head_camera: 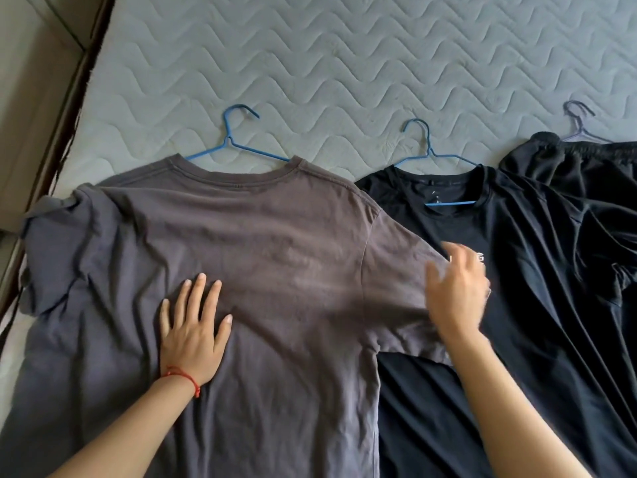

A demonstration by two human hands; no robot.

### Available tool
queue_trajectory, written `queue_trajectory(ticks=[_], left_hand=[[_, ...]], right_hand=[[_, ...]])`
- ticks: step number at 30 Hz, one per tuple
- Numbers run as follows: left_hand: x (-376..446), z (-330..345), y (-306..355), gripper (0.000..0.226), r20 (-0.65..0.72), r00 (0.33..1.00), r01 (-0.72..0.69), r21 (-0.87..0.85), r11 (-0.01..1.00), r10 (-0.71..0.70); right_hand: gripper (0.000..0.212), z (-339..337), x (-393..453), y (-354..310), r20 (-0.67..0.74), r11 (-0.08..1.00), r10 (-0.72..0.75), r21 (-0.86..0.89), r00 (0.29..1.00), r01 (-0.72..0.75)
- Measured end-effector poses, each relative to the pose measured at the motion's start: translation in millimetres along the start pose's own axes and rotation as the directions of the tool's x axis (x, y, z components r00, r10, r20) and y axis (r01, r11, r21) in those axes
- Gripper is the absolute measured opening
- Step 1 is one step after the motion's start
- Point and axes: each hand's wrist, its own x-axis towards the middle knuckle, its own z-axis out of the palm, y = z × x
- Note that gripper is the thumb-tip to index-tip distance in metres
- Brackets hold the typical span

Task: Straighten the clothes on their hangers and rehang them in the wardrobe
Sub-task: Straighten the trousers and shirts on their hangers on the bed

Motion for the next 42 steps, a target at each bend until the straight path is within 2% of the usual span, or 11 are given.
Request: queue_trajectory(ticks=[3, 6, 10, 15, 18, 22, 26, 29, 31, 37, 42], left_hand=[[-1, -1, -1, 0.060, 0.009, 1.000, -0.003, -0.003, 1.000, 0.003], [0, -5, -2, 0.061, 0.050, 0.999, -0.013, -0.014, 1.000, 0.013], [2, -21, -10, 0.062, 0.034, 0.998, -0.045, -0.133, 0.990, 0.050], [-1, -54, -68, 0.052, -0.159, 0.987, -0.027, -0.229, 0.973, -0.009], [8, -74, -119, 0.049, -0.266, 0.963, -0.026, -0.240, 0.971, -0.040], [28, -94, -175, 0.043, -0.369, 0.891, 0.092, -0.427, 0.900, -0.266], [66, -98, -210, 0.049, -0.198, 0.827, 0.247, -0.713, 0.657, -0.526], [98, -95, -222, 0.055, 0.003, 0.864, 0.310, -0.790, 0.529, -0.503], [116, -95, -221, 0.055, 0.064, 0.885, 0.299, -0.838, 0.457, -0.461], [135, -97, -217, 0.028, -0.108, 0.921, 0.176, -0.740, 0.649, -0.373], [128, -111, -234, 0.038, -0.232, 0.902, 0.130, -0.657, 0.743, -0.364]], right_hand=[[0.038, 22, -25, -42, 0.127, 0.915, -0.395, -0.031, 0.910, 0.402], [0.042, 44, -60, -68, 0.269, 0.820, -0.546, -0.021, 0.793, 0.572], [0.042, 62, -96, -97, 0.293, 0.841, -0.507, -0.040, 0.811, 0.540], [0.041, 82, -145, -169, 0.341, 0.784, -0.608, 0.116, 0.717, 0.609], [0.042, 103, -158, -192, 0.393, 0.782, -0.603, 0.115, 0.694, 0.613], [0.044, 121, -165, -192, 0.439, 0.786, -0.579, 0.074, 0.687, 0.614], [0.044, 123, -165, -190, 0.397, 0.773, -0.603, 0.075, 0.692, 0.631], [0.044, 125, -166, -190, 0.378, 0.778, -0.604, 0.088, 0.702, 0.622], [0.044, 127, -167, -190, 0.359, 0.779, -0.607, 0.089, 0.709, 0.621], [0.045, 130, -167, -191, 0.333, 0.776, -0.611, 0.070, 0.718, 0.627], [0.045, 130, -168, -193, 0.325, 0.780, -0.607, 0.069, 0.725, 0.622]])
